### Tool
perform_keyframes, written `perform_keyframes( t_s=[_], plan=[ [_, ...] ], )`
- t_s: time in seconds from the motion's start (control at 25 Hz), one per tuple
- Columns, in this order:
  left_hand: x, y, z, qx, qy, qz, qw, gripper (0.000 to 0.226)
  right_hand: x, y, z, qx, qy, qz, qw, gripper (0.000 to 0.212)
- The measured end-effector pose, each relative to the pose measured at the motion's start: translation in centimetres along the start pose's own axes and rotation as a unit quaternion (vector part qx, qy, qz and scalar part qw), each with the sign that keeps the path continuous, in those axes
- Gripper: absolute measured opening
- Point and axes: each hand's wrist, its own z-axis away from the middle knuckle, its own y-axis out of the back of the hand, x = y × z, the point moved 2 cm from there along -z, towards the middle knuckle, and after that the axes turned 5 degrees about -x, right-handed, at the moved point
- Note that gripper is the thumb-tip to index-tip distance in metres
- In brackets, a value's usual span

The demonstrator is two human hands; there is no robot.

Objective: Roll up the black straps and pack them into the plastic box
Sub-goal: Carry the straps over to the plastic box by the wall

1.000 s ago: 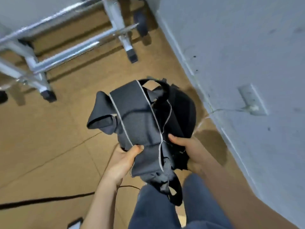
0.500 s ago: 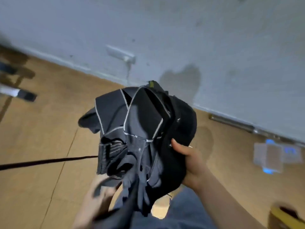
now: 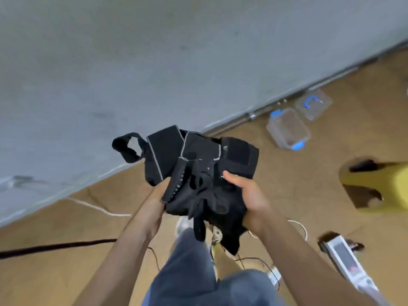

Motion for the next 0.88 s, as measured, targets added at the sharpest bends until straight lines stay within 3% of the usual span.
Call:
perform_keyframes(
  t_s=[0.12,0.2,0.36,0.48,0.68,0.88],
  plan=[
    [2.9,-10.6,-2.3,-0.045,-0.026,-0.109,0.993,0.015,-7.4,8.0,0.3,0.062,0.061,-0.013,0.996,0.03],
    [3.9,-17.1,-4.8,-0.035,-0.038,-0.134,0.99,0.013,-12.0,12.3,0.7,0.099,0.098,-0.026,0.99,0.026],
    [6.4,-30.1,-9.0,-0.062,-0.034,-0.158,0.985,0.034,-22.6,20.3,2.6,0.19,0.195,-0.003,0.962,0.018],
    [8.4,-40.5,-12.6,-0.125,-0.056,-0.151,0.979,0.042,-31.6,26.1,3.3,0.273,0.26,0.09,0.922,0.023],
    [11.3,-57.0,-17.6,-0.19,-0.048,-0.195,0.961,0.039,-46.5,35.1,4.3,0.321,0.332,0.299,0.835,0.021],
    [13.8,-70.3,-20.5,-0.198,-0.115,-0.292,0.929,0.029,-59.0,43.1,2.5,0.318,0.321,0.394,0.8,0.028]
  ],
)
